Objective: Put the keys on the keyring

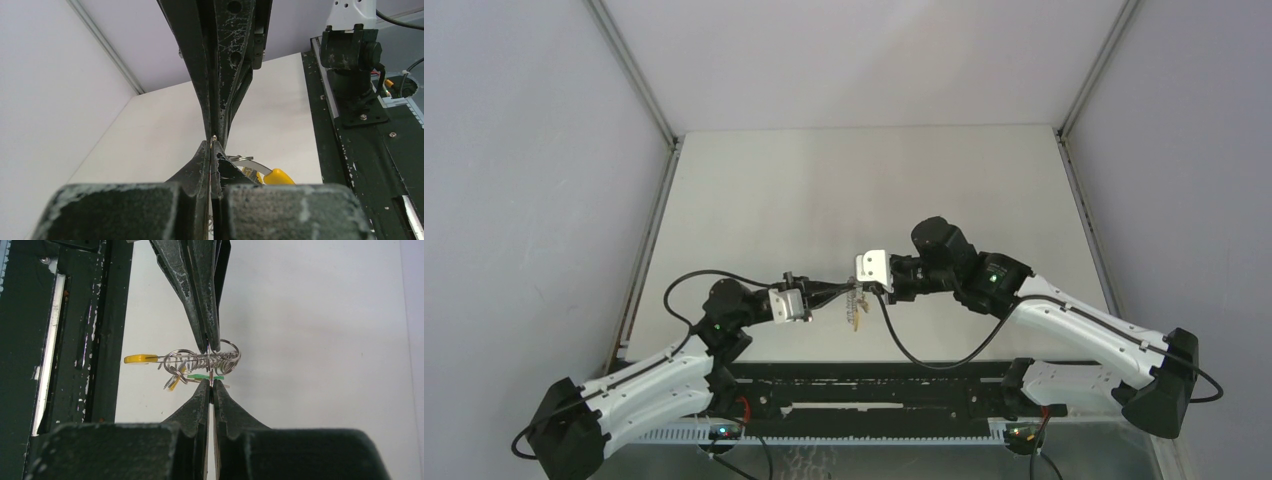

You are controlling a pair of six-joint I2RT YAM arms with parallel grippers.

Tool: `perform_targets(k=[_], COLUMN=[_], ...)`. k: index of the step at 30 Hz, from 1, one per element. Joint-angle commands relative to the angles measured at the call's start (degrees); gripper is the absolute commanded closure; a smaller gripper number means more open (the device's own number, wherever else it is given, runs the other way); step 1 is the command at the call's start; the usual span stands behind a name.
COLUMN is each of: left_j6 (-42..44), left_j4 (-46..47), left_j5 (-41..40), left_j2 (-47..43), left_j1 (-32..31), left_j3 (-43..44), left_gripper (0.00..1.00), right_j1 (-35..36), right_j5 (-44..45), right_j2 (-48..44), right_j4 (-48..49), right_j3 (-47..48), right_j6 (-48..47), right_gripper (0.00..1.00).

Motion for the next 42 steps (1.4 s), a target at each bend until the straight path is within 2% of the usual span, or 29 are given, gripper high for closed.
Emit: perform_targets(k=[1,19,42], left_j6=[-0.9,-0.5,-1.3], left_j4=[3.2,3.2,4.8], left_j5=[0.7,-0.6,0.2], left_j2=[-0.2,-0.5,-0.2], left_j1=[0.3,0.3,0.3], left_j3=[0.2,-0.1,-0.2], left_gripper=[1.0,1.0,1.0], right_j1=[-0.3,-0.4,-2.5], right_j5=[-2.2,-3.6,-8.8], right_j2=[-0.9,-1.3,-3.3], right_j4=[3.0,1.7,5.0], right_j3=[0.0,0.0,-1.5], right_j6=[-0.4,-0.8,-1.1], right_gripper=[1.0,1.0,1.0])
